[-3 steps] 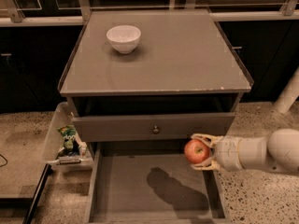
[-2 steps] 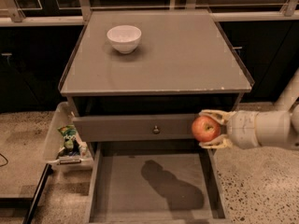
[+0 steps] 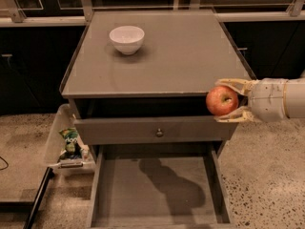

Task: Pick apple from middle drawer and place on counter

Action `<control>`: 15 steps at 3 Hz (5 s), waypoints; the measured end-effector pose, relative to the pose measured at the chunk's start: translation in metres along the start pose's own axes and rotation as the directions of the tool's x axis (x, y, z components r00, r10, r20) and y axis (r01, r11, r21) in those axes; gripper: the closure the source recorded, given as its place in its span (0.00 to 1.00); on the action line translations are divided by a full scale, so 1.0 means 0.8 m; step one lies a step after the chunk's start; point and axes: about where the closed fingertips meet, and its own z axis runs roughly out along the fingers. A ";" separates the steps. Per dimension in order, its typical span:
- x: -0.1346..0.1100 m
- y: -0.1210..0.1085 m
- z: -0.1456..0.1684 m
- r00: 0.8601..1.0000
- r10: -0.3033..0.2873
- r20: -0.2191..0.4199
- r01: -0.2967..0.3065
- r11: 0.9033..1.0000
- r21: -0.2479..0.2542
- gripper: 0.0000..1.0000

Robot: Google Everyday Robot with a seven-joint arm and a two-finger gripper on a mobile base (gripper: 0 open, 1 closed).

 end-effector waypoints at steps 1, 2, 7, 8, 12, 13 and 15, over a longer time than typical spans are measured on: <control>-0.005 -0.020 0.012 0.999 -0.040 0.020 0.041 0.999 -0.014 1.00; -0.010 -0.059 0.035 0.994 -0.087 0.064 0.090 0.995 -0.045 1.00; 0.006 -0.200 0.155 0.988 -0.082 0.134 0.109 0.970 -0.215 1.00; 0.023 -0.198 0.164 0.994 -0.075 0.085 0.096 0.954 -0.285 1.00; 0.034 -0.192 0.173 0.996 -0.078 0.051 0.091 0.931 -0.353 0.34; 0.034 -0.192 0.173 0.996 -0.078 0.051 0.091 0.931 -0.353 0.12; 0.034 -0.192 0.173 0.996 -0.078 0.051 0.091 0.931 -0.353 0.00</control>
Offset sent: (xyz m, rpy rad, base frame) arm 0.0944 0.0405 0.0506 -0.0250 -0.0580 0.2131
